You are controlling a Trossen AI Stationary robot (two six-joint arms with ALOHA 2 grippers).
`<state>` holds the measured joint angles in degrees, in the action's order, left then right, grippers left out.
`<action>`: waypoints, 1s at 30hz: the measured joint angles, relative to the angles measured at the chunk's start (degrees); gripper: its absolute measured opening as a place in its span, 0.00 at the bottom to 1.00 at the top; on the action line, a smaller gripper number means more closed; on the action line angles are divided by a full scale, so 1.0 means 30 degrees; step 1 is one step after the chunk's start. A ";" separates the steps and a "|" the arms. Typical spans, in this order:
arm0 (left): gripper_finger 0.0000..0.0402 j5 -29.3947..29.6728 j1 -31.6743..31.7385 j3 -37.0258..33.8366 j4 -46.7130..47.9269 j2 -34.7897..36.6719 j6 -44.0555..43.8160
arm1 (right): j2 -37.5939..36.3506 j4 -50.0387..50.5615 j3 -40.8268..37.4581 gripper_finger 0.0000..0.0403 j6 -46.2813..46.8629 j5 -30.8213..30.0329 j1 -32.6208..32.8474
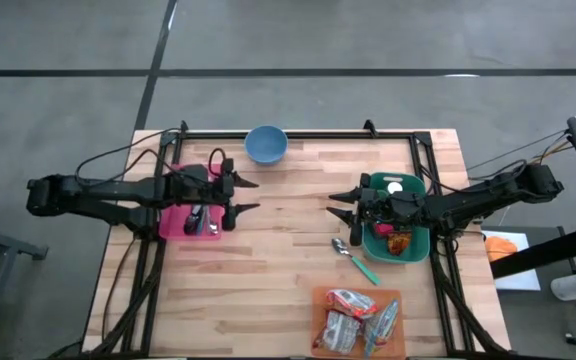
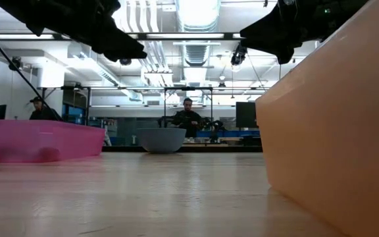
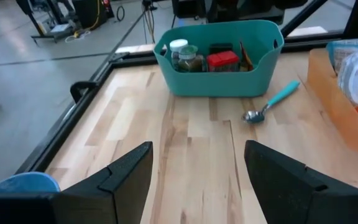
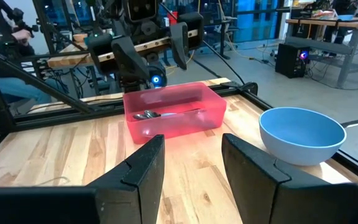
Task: Pick & Place Food Item
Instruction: Put the green spoon into the pink bin
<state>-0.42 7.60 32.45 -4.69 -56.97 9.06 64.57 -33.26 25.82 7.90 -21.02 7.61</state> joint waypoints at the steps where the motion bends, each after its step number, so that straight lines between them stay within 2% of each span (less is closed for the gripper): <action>1: 0.64 -0.0004 0.0000 -0.0007 0.0048 -0.0007 0.0003 | 0.0000 -0.0007 0.0000 0.39 0.0000 0.0000 0.0003; 30: 0.64 -0.0004 0.0000 -0.0006 0.0709 -0.0007 -0.0051 | -0.0004 0.0000 0.0000 0.39 0.0000 0.0000 -0.0004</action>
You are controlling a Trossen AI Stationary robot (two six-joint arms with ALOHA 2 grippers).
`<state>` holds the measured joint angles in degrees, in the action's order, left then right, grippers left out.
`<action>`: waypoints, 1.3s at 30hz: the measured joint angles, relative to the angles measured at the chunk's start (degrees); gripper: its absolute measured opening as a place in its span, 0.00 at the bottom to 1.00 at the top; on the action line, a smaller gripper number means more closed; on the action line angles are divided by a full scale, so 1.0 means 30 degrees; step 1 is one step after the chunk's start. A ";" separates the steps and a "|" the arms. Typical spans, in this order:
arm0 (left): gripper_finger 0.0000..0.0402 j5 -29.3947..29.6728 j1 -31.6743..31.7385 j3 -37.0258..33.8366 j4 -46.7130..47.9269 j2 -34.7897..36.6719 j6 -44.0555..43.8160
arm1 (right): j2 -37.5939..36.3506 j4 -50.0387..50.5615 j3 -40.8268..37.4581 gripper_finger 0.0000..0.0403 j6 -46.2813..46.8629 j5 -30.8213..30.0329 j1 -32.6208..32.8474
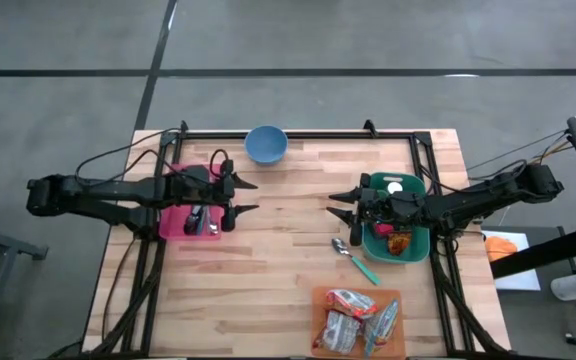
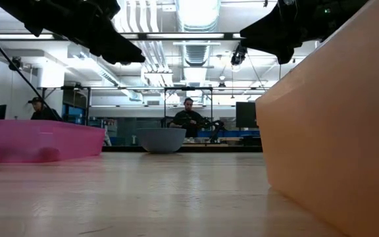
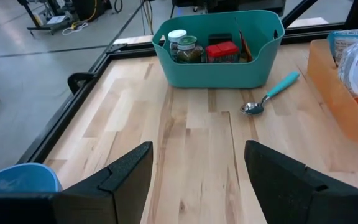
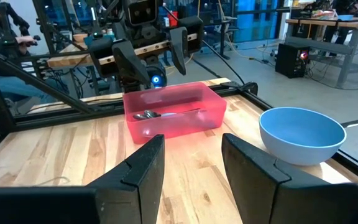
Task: Pick & Place Food Item
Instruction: Put the green spoon into the pink bin
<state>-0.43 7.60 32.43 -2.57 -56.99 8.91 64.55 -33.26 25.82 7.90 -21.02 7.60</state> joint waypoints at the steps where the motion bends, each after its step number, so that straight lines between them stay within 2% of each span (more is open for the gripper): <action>1: 0.64 0.0000 0.0000 0.0000 -0.0015 0.0000 0.0000 | 0.0000 -0.0007 0.0000 0.39 0.0000 0.0000 0.0007; 9: 0.64 0.0000 0.0000 0.0003 -0.0030 0.0000 0.0000 | -0.0066 -0.0575 0.0041 0.39 0.0325 0.0011 -0.0003; 11: 0.63 0.0000 0.0000 0.0006 -0.0037 0.0000 0.0000 | -0.0155 0.0681 0.0531 0.39 0.0852 0.0022 -0.0037; 13: 0.63 0.0000 0.0000 0.0006 -0.0037 0.0000 0.0000 | -0.0182 0.3543 0.1627 0.39 0.0860 0.0022 -0.0037; 16: 0.63 0.0000 0.0000 0.0000 -0.0031 0.0000 0.0000 | 0.0019 1.0470 0.4589 0.39 0.1104 0.0105 -0.0037; 20: 0.63 0.0000 0.0000 0.0006 -0.0019 0.0000 0.0000 | 0.1091 2.0400 0.9412 0.39 0.1388 0.1750 -0.0301; 23: 0.63 0.0000 0.0000 0.0006 0.0029 0.0000 0.0000 | 0.2382 2.5275 1.2460 0.39 0.1776 0.2632 -0.0702; 26: 0.63 0.0000 0.0000 0.0006 0.0125 0.0000 0.0000 | 0.3863 2.7401 1.4626 0.39 0.0953 0.2837 -0.1004; 30: 0.63 0.0000 0.0000 0.0006 0.0264 0.0000 0.0000 | 0.6071 2.8504 1.6736 0.39 -0.0790 0.5293 -0.1580; 32: 0.63 -0.0004 0.0000 0.0006 0.0326 0.0000 0.0000 | 0.7109 3.0199 1.7709 0.39 -0.0970 0.6034 -0.1970; 35: 0.63 0.0000 0.0000 0.0006 0.0431 0.0000 0.0000 | 0.8435 3.2018 1.8599 0.39 -0.1588 0.7047 -0.2675; 39: 0.63 -0.0007 0.0000 0.0006 0.0458 0.0000 0.0000 | 0.9691 3.1955 1.8782 0.39 -0.3437 0.9306 -0.3089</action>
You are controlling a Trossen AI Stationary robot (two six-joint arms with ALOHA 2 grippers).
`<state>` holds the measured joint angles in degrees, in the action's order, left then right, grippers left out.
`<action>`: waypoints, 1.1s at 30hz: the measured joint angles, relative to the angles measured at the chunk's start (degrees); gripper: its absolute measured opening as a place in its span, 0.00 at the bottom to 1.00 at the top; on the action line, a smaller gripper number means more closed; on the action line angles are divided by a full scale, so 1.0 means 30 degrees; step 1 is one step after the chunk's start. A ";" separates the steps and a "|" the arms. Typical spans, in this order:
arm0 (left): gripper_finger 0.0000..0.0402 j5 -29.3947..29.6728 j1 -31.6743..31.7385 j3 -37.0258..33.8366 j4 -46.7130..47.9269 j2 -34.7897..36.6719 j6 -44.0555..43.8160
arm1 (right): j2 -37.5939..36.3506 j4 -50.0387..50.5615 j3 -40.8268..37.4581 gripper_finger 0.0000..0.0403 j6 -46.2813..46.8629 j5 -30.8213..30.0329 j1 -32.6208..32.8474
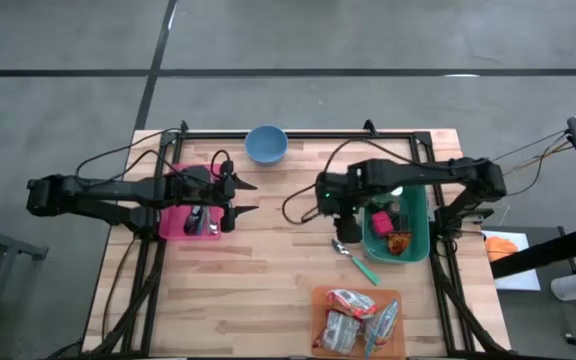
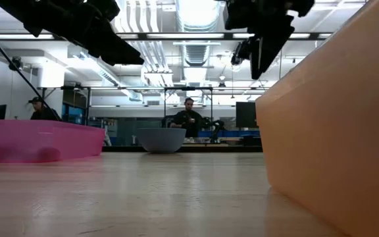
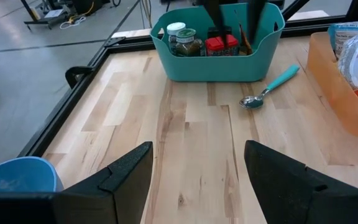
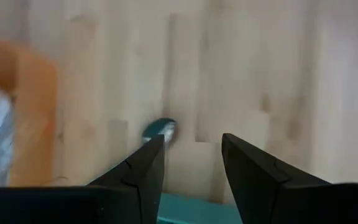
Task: Pick & Place Food Item
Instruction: Put the green spoon into the pink bin
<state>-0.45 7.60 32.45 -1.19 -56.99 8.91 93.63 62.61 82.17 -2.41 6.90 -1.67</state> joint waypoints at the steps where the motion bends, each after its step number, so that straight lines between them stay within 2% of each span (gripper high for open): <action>1: 0.63 0.0007 0.0000 0.0000 0.0000 0.0000 0.0000 | 0.0243 -0.0095 -0.0021 0.39 -0.0937 0.0259 0.0021; 4: 0.63 0.0000 0.0000 0.0000 0.0000 0.0000 0.0000 | 0.0863 -0.0176 -0.0171 0.39 -0.2449 0.0341 -0.0016; 11: 0.63 0.0001 0.0000 0.0000 0.0087 0.0000 0.0000 | 0.1889 -0.1095 -0.0735 0.39 -0.3191 0.1157 -0.0612; 25: 0.64 0.0000 0.0000 0.0000 0.0519 0.0000 0.0000 | 0.3871 -0.1629 -0.1948 0.39 -0.3419 0.4768 -0.1654; 33: 0.64 0.0000 0.0000 0.0000 0.0714 0.0004 0.0000 | 0.4794 -0.2033 -0.2135 0.39 -0.3426 0.5376 -0.1902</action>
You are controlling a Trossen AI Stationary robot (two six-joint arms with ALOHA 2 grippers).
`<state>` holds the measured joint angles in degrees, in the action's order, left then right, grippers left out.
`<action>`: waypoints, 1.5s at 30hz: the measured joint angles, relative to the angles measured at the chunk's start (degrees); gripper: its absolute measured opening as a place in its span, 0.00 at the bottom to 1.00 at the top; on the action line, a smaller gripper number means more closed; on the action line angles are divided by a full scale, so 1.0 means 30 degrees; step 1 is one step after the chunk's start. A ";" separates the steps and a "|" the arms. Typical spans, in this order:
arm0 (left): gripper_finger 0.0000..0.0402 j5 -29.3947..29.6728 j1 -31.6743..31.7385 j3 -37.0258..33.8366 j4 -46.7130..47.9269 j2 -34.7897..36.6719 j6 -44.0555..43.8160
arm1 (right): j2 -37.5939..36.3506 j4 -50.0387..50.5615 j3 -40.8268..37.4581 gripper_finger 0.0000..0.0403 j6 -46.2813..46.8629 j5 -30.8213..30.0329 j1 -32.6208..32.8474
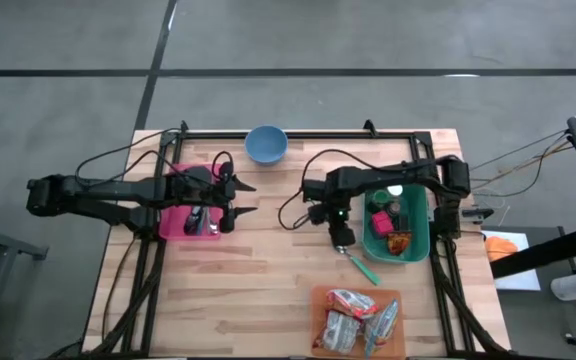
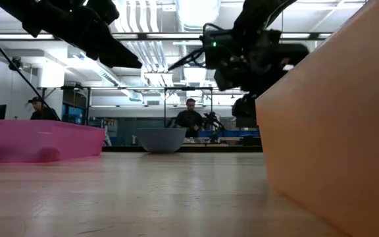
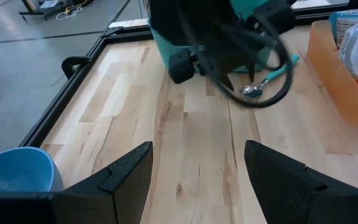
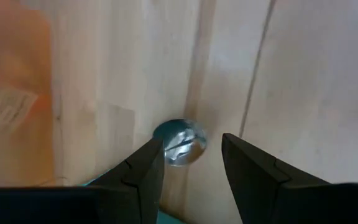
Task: Pick & Place Food Item
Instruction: Put the green spoon into the pink bin
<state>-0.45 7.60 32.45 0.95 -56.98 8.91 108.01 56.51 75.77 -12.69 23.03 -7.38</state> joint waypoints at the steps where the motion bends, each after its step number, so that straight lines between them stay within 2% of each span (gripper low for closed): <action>1: 0.64 0.0000 0.0004 0.0000 0.0025 -0.0004 0.0000 | 0.0158 -0.0042 -0.0027 0.39 0.0008 0.0057 -0.0007; 12: 0.64 0.0000 0.0004 0.0000 0.0204 0.0000 0.0000 | 0.2417 0.0041 0.0050 0.39 -0.0320 0.1555 -0.0510; 20: 0.64 0.0005 0.0000 0.0000 0.0211 0.0004 0.0000 | 0.2370 0.0062 -0.0182 0.39 -0.1336 0.1926 -0.0619; 25: 0.64 0.0004 0.0006 0.0000 0.0211 -0.0001 0.0006 | 0.2417 -0.0039 -0.0201 0.39 -0.1348 0.2967 -0.0570; 39: 0.64 0.0000 0.0000 0.0000 0.0219 -0.0003 0.0007 | 0.2400 -0.1422 -0.1289 0.39 -0.1491 0.2912 -0.0503; 42: 0.64 0.0005 0.0007 0.0000 0.0217 0.0004 0.0005 | 0.2374 -0.1618 -0.1435 0.35 -0.1571 0.2954 -0.0495; 45: 0.64 0.0000 0.0004 0.0000 0.0215 0.0001 0.0000 | 0.2374 -0.1618 -0.1395 0.26 -0.1921 0.2859 -0.0495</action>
<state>-0.45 7.61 32.45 1.60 -56.98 8.91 115.13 51.66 71.58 -18.45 31.61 -8.86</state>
